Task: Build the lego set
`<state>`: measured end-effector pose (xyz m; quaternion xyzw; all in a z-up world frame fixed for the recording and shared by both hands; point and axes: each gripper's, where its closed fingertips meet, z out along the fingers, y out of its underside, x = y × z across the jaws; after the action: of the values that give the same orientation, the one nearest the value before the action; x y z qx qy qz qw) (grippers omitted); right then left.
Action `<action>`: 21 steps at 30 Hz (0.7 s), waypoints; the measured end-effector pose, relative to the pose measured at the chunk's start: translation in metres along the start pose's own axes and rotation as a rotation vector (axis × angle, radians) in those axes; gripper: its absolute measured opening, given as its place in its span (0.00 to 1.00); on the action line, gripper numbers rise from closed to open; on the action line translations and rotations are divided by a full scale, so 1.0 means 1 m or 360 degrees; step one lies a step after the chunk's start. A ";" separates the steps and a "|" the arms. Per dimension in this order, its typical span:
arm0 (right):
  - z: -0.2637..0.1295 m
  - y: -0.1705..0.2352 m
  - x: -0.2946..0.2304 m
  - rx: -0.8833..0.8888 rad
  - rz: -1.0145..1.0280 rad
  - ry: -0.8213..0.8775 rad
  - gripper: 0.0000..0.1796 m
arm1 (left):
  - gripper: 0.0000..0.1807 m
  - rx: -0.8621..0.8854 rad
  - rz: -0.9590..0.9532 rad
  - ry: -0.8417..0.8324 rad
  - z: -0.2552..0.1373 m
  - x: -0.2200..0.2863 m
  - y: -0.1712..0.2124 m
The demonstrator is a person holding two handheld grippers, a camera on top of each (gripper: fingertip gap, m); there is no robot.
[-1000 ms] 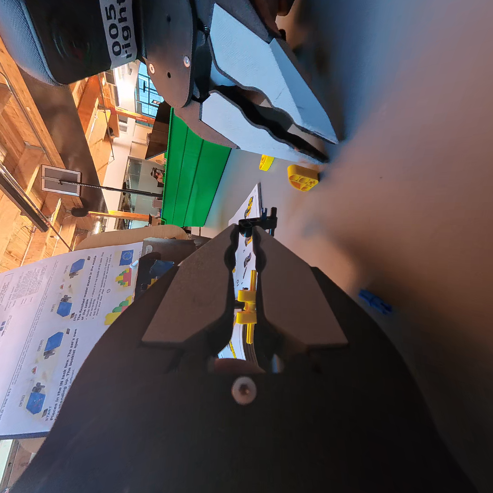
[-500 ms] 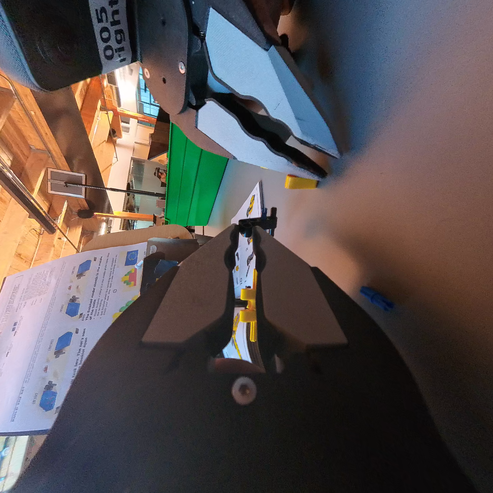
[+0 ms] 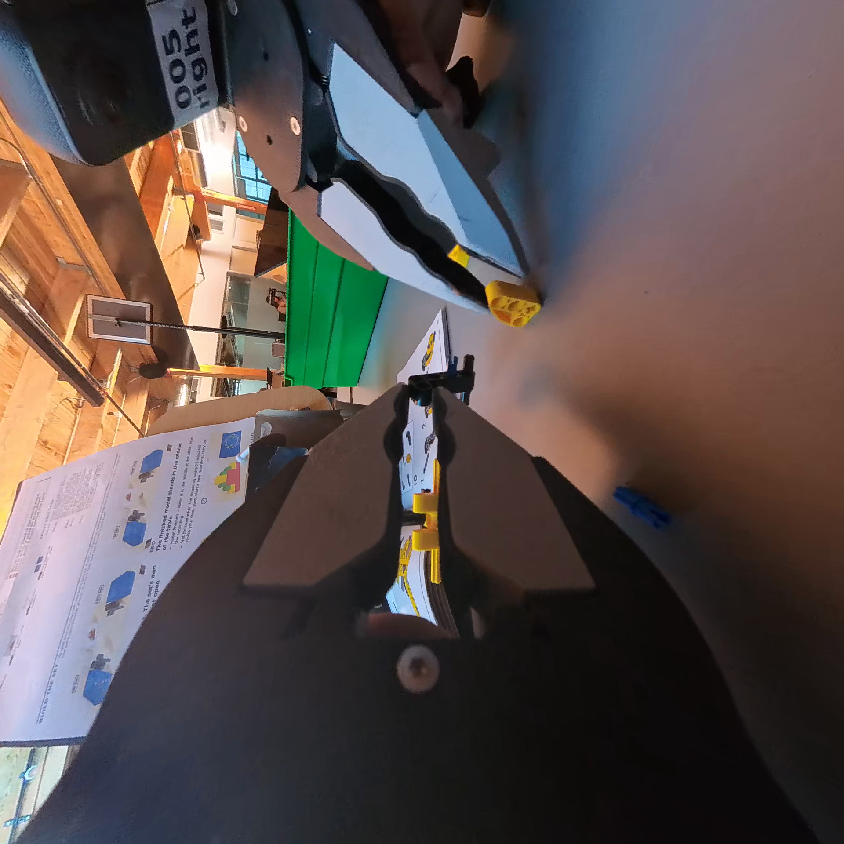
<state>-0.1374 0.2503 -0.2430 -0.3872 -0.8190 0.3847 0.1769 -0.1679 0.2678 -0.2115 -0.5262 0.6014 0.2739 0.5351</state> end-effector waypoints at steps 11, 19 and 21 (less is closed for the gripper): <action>0.000 0.002 -0.006 -0.0013 0.0010 -0.0052 0.04 | 0.03 0.0002 -0.0002 -0.0004 0.000 -0.001 -0.001; 0.009 -0.007 -0.018 0.0008 -0.0026 -0.0125 0.03 | 0.03 -0.0004 0.0002 0.0003 0.001 0.000 0.001; 0.007 -0.003 -0.016 -0.0021 -0.0043 -0.0105 0.02 | 0.03 -0.0005 0.0004 0.0003 0.001 0.000 0.001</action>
<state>-0.1325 0.2330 -0.2445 -0.3643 -0.8321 0.3895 0.1523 -0.1683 0.2685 -0.2121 -0.5265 0.6022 0.2749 0.5334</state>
